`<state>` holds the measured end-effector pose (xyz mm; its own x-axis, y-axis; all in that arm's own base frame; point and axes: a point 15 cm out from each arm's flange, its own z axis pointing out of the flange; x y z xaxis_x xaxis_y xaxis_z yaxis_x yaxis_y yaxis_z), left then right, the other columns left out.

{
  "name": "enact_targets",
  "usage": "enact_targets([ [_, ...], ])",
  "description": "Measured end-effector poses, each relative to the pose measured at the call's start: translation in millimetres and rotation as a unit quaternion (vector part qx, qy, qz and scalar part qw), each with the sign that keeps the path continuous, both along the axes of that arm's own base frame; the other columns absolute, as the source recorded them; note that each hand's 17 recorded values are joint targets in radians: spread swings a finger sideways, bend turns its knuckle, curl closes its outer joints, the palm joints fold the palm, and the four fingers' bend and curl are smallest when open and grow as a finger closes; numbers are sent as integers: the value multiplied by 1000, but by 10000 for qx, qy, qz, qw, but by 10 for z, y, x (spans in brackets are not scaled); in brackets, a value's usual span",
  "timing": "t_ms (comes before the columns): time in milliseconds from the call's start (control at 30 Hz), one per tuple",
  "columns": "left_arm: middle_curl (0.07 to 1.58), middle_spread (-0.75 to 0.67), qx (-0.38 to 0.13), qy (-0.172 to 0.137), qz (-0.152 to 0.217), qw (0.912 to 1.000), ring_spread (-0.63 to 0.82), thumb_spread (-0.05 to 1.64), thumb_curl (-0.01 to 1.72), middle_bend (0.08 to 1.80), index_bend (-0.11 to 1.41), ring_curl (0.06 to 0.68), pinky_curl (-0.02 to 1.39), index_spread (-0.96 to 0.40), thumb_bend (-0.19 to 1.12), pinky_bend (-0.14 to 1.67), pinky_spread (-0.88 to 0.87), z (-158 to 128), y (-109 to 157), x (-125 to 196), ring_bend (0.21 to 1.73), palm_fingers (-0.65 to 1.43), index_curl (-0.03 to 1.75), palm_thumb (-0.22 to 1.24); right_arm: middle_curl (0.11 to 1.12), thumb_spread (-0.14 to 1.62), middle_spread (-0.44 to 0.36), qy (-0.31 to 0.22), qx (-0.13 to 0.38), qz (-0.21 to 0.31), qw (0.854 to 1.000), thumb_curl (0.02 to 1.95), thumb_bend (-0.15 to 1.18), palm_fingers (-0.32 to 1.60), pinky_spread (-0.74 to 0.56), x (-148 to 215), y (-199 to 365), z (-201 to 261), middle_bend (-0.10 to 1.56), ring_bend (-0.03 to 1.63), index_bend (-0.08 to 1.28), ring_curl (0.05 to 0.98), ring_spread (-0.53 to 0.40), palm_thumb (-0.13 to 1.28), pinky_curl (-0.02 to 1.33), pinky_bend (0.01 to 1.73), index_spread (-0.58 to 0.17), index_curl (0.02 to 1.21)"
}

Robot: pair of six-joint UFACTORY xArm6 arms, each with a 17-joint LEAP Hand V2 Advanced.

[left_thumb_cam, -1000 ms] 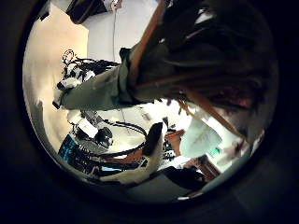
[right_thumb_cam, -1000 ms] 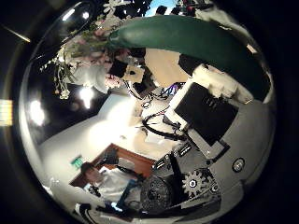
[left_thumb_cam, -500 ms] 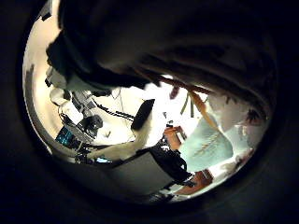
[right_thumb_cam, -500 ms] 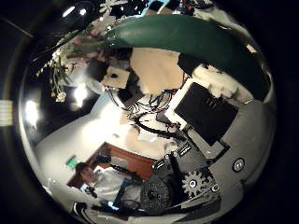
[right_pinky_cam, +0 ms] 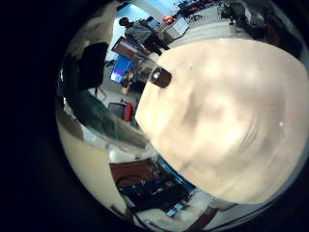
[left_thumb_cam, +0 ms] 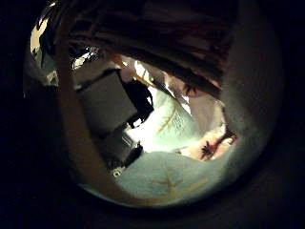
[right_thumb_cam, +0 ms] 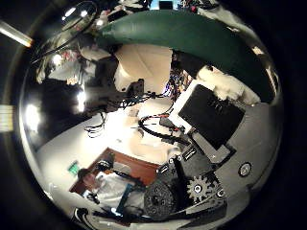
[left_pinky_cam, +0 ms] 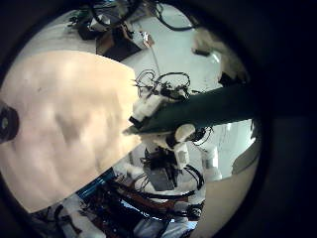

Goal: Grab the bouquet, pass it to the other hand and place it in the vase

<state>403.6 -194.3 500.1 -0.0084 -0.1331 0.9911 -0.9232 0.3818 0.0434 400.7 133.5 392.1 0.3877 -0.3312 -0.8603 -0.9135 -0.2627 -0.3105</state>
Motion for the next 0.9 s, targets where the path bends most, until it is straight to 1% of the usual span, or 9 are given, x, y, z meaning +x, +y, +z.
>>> enact_targets([
  [167,848,-470,-180,-128,30,9998,-445,1024,539,1027,727,491,353,-531,88,1158,-535,69,2,20,1294,1207,775,839,703,826,-121,94,-11,-100,9999,1191,-52,1146,-232,40,-23,-75,1386,1476,1250,619,-178,1032,1005,1144,-194,739],
  [300,889,-490,-473,-448,156,9978,-421,1043,587,1076,784,528,421,-573,94,1274,-535,194,46,71,1368,1173,854,885,679,890,-131,159,1,-124,9998,1034,-60,1041,-282,34,-42,-113,1300,1421,1115,592,-192,902,939,1108,-215,714],
  [433,915,-497,-519,-696,342,9956,-409,1063,627,1120,814,551,469,-604,93,1344,-522,255,80,132,1409,1156,914,913,647,934,-151,171,6,-143,9998,892,-49,578,-393,36,-53,-116,1142,1387,763,588,-218,823,894,1127,-257,681],
  [500,922,-496,-522,-827,425,9943,-404,1069,645,1137,823,559,486,-614,89,1365,-517,283,89,158,1419,1147,940,920,597,949,-137,158,38,-185,9997,830,-47,230,-374,52,-71,-102,980,1328,587,562,-220,794,874,1124,-272,617],
  [533,926,-496,-525,-891,473,9935,-402,1073,653,1146,825,561,493,-618,87,1371,-512,296,104,177,1423,1141,951,922,577,956,-131,153,46,-212,9996,802,-46,153,-348,61,-87,-99,927,1298,552,552,-218,779,869,1103,-274,592],
  [567,929,-496,-519,-943,518,9928,-401,1076,662,1151,830,564,499,-621,86,1375,-509,316,124,188,1427,1137,962,927,540,961,-108,152,49,-226,9996,774,-47,-20,-272,65,-96,-97,834,1226,521,523,-183,763,855,1040,-281,559],
  [600,931,-496,-516,-990,558,9922,-399,1083,669,1156,832,566,505,-624,85,1383,-508,334,143,197,1430,1133,972,931,511,963,-87,151,52,-250,9996,750,-44,-68,-208,72,-114,-96,778,1143,497,486,-147,753,835,1010,-290,528],
  [767,939,-493,-445,-1359,908,9855,-394,1098,705,1169,834,578,528,-636,77,1398,-501,546,352,275,1448,1119,1016,946,398,980,0,150,52,-301,9994,640,-37,-137,146,86,-154,-91,525,866,340,348,53,712,703,835,-333,417],
  [900,942,-490,-357,-1791,1172,9762,-395,1106,727,1176,834,586,539,-641,65,1398,-498,836,580,346,1455,1116,1042,949,353,981,31,170,44,-341,9993,584,-33,-111,300,97,-175,-80,400,727,238,291,134,695,618,725,-360,379],
])
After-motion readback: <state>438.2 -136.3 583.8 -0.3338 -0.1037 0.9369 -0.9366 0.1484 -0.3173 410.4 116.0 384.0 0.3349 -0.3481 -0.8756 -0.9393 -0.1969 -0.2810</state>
